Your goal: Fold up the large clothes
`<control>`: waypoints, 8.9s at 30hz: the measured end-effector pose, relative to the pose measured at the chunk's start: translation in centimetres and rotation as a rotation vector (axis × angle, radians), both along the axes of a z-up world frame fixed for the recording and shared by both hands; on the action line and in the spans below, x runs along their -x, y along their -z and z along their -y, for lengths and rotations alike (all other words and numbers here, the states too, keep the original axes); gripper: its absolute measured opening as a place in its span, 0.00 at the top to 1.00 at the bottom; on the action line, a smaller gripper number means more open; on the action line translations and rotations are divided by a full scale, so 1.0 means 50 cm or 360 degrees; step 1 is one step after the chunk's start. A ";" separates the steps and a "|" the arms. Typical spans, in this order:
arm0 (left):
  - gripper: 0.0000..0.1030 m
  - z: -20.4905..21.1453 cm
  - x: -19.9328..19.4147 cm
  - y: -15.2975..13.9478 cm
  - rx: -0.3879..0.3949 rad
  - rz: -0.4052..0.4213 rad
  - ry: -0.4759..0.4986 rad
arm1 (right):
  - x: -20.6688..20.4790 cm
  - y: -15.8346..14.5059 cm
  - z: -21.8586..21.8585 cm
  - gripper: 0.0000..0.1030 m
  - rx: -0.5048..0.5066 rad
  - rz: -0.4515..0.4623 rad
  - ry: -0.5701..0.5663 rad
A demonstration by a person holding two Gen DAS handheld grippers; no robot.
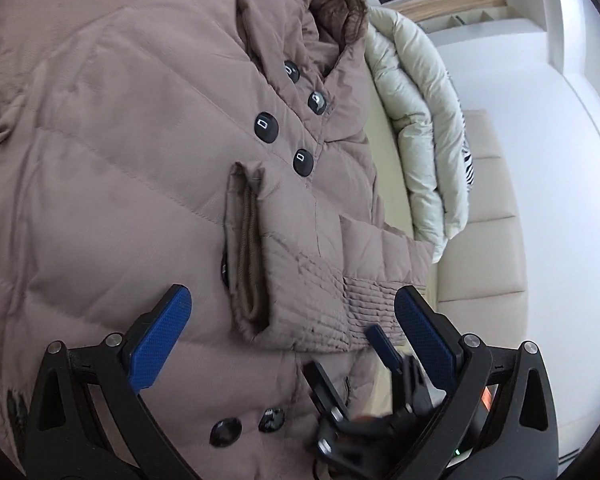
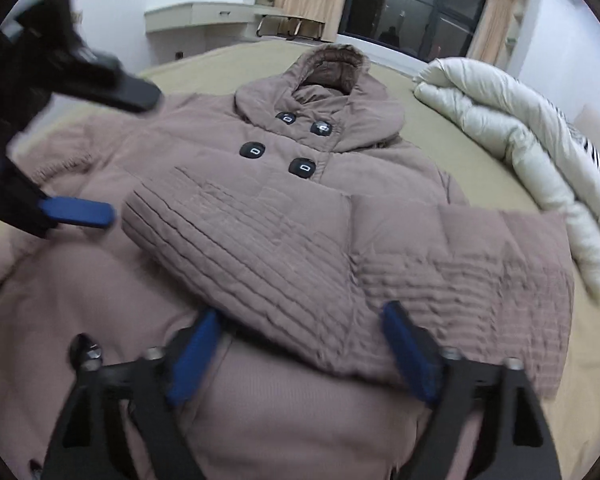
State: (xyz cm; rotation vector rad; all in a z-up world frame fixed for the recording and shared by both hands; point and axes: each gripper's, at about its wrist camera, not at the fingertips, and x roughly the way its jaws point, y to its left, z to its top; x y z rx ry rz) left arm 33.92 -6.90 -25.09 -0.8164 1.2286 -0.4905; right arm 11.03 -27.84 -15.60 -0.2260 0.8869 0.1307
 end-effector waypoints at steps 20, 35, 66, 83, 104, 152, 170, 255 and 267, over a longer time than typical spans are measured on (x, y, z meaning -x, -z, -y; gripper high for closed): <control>0.86 0.031 -0.105 -0.088 -0.0130 0.0163 -0.0046 | 0.168 0.025 0.300 0.10 -0.1577 -0.0124 0.0691; 0.86 -0.173 -0.180 -0.150 -0.0106 0.0246 -0.0420 | -0.090 0.099 0.310 0.09 -0.2574 -0.0229 0.0958; 0.85 -0.205 -0.198 0.082 -0.0358 0.0050 -0.0315 | -0.277 -0.061 0.379 0.03 -0.2041 0.0127 0.0757; 0.74 -0.397 -0.008 -0.011 -0.0377 0.0246 -0.0459 | -0.291 0.071 0.390 0.00 -0.1660 0.0005 0.0950; 0.21 -0.776 0.569 0.087 -0.0010 -0.0029 -0.1701 | 0.122 0.071 0.185 0.05 -0.1812 -0.0183 0.0828; 0.21 0.099 0.357 -0.090 -0.1042 0.0638 0.0172 | 0.032 -0.001 0.125 0.03 -0.1961 -0.0370 0.0572; 0.21 -0.191 0.480 -0.131 -0.0833 0.0522 -0.0171 | -0.140 0.131 -0.080 0.37 -0.1941 -0.1061 0.0470; 0.62 -0.113 0.012 -0.072 -0.1444 0.0706 -0.0108 | -0.296 0.046 0.039 0.28 -0.0246 -0.0091 0.0285; 0.19 0.057 -0.359 -0.192 -0.1214 0.0748 0.0031 | -0.580 -0.104 0.167 0.29 -0.0603 0.0043 0.0390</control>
